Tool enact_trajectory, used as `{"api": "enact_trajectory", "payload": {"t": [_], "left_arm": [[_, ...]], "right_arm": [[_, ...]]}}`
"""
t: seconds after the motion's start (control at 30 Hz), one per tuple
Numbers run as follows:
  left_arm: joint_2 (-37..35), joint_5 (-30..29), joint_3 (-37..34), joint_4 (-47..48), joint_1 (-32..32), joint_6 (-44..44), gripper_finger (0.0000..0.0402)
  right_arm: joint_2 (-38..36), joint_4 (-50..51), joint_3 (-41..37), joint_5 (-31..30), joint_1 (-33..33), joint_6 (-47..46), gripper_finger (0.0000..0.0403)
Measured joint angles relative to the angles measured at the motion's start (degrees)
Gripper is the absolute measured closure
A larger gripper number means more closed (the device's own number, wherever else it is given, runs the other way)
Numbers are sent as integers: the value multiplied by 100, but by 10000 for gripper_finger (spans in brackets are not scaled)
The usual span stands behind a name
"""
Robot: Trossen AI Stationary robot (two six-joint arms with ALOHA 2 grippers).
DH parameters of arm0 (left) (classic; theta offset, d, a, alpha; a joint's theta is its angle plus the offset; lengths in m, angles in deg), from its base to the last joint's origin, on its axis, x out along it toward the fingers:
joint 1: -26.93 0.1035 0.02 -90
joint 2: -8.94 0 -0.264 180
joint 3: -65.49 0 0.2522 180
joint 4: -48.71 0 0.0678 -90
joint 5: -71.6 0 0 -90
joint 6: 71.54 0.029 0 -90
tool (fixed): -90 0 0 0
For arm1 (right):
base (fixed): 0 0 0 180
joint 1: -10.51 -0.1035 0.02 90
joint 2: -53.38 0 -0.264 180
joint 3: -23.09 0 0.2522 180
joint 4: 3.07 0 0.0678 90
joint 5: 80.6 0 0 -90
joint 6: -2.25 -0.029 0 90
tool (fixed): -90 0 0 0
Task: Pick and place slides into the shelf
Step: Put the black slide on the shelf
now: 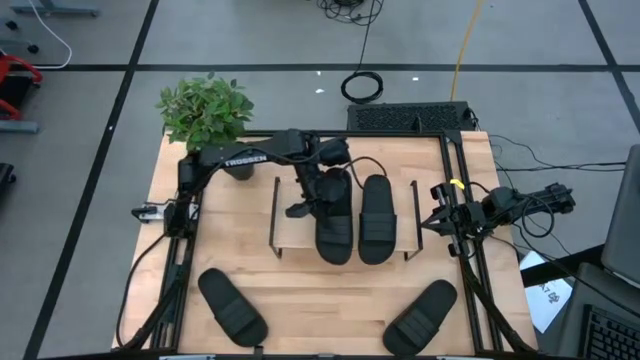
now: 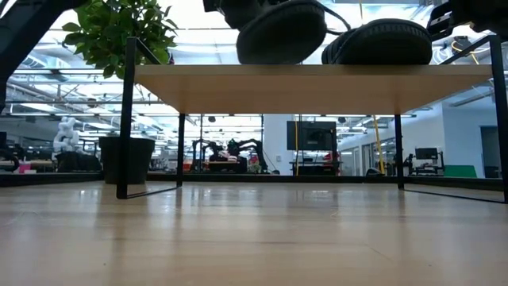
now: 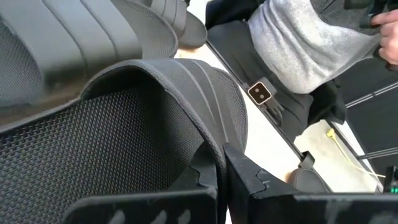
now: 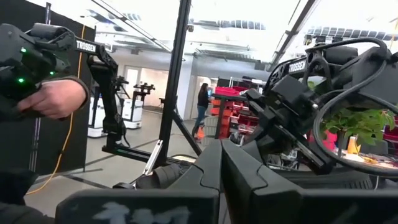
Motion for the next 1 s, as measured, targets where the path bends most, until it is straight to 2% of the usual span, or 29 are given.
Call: {"api": "enact_trajectory", "payload": {"t": [0.5, 1.0], "left_arm": [[113, -81, 33, -8, 130, -78, 401], [99, -923, -223, -573, 140, -388, 399]], "right_arm": [[-1, 0, 0, 6, 0, -2, 403], [-2, 0, 0, 6, 0, -4, 403]]}}
